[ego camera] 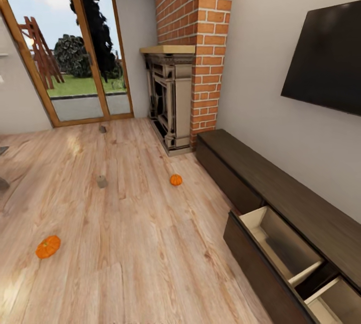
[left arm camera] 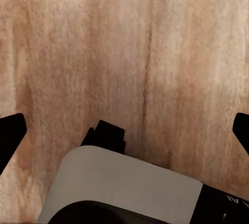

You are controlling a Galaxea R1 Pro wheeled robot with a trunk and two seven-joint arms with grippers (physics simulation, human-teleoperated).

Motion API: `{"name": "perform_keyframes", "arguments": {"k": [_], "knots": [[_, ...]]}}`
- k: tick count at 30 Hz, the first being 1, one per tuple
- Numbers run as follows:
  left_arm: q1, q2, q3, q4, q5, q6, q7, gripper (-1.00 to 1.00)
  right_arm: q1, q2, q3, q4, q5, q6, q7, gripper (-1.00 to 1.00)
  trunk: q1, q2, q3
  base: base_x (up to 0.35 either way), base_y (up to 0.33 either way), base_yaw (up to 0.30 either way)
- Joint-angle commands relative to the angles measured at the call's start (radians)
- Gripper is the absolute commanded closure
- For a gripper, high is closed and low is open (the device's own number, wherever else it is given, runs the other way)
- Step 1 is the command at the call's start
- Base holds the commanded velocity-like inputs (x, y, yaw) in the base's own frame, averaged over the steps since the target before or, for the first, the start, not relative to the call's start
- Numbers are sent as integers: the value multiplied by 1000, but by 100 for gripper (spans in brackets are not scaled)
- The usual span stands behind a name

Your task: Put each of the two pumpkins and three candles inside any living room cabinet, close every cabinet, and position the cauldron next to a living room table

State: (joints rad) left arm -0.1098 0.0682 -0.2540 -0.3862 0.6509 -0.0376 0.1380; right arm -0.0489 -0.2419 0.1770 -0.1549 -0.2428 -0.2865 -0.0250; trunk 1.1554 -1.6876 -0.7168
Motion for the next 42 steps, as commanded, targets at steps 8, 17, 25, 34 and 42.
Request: {"name": "perform_keyframes", "arguments": {"k": [8,17,25,34,42], "knots": [[-1,1,-8,0,10,-4,6,-100,0,0,9,0,-9,-3,-3,-100,0,0,-6,15,0,208],[-1,1,-5,0,16,-2,6,-100,0,-1,8,0,-10,-3,-3,-100,0,0,-6,279,0,15],[-1,2,-5,1,16,-2,6,-100,0,-2,8,0,-9,-3,-3,-100,0,0,-7,336,0,35],[-1,2,-5,1,16,-2,5,-100,0,0,10,1,-7,-3,-3,-100,0,0,-10,340,0,253],[-1,2,-4,1,18,-2,5,-100,0,0,10,1,-7,-3,-3,-100,0,0,-13,340,0,271]]}}
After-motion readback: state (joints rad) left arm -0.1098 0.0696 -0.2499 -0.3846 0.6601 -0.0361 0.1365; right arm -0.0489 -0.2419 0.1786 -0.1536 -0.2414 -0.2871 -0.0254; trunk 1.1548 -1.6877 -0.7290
